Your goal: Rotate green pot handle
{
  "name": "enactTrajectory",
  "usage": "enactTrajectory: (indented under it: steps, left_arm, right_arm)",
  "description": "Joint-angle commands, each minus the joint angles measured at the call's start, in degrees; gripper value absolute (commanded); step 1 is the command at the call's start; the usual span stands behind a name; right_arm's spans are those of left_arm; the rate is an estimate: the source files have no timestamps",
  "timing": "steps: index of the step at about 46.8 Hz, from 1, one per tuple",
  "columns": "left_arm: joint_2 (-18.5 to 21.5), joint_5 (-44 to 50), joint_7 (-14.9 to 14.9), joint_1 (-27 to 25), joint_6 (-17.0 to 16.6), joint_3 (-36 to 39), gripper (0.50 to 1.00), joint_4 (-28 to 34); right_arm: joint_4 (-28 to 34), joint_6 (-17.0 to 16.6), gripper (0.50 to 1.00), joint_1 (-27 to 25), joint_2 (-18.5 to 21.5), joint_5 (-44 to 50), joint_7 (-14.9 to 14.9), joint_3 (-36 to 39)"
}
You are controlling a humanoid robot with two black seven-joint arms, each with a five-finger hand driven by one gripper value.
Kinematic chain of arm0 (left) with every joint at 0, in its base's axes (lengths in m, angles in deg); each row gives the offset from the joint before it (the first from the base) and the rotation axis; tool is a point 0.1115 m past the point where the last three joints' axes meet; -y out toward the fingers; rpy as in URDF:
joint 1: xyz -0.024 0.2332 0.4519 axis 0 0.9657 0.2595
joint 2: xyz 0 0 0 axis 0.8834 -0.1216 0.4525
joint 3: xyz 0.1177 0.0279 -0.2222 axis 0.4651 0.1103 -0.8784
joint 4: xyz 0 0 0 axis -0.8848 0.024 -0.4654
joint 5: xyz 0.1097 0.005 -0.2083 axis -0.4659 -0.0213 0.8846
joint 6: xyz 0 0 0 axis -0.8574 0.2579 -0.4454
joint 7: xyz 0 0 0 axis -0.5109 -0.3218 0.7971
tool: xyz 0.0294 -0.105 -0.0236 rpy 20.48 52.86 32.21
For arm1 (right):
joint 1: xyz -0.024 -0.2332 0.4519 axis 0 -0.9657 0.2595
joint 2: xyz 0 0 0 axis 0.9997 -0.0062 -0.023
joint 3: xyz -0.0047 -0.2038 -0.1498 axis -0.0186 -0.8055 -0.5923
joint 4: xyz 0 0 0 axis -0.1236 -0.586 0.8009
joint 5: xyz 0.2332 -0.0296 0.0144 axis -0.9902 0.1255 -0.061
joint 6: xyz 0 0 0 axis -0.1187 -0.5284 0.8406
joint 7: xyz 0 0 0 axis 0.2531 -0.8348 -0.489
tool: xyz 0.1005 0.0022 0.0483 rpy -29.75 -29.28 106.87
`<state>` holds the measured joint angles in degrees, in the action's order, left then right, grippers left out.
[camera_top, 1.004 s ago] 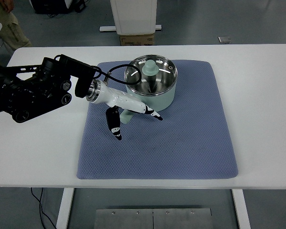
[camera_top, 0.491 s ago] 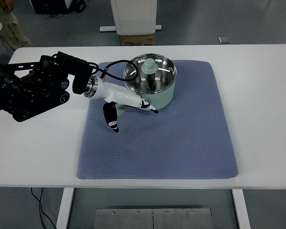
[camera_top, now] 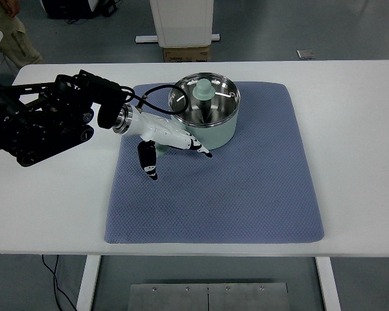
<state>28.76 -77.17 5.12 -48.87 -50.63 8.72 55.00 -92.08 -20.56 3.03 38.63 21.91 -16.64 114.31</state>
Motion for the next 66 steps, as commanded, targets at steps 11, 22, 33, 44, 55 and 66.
enactTrajectory:
  steps: [11, 22, 33, 44, 55, 66]
  left_arm:
    - [0.1, -2.5, 2.8, -0.2, 0.3, 0.0, 1.000, 0.1]
    - [0.1, -2.6, 4.0, -1.0, 4.0, 0.0, 1.000, 0.1]
    - [1.4, -4.2, 4.2, -1.6, 6.2, 0.0, 1.000, 0.1]
    - [1.6, -6.8, 4.9, -1.7, 6.1, -0.1, 1.000, 0.1]
    - [1.7, -10.2, 4.9, -1.7, 5.8, -0.1, 1.000, 0.0]
    - [1.7, -13.8, 4.9, -1.6, 5.3, -0.1, 1.000, -0.9]
  right_arm:
    - [0.0, 0.0, 1.000, 0.0, 0.0, 0.0, 0.0, 0.0]
    - [0.0, 0.0, 1.000, 0.0, 0.0, 0.0, 0.0, 0.0]
    - [0.0, 0.0, 1.000, 0.0, 0.0, 0.0, 0.0, 0.0]
    - [0.0, 0.0, 1.000, 0.0, 0.0, 0.0, 0.0, 0.0]
    - [0.0, 0.0, 1.000, 0.0, 0.0, 0.0, 0.0, 0.0]
    - [0.0, 0.0, 1.000, 0.0, 0.0, 0.0, 0.0, 0.0]
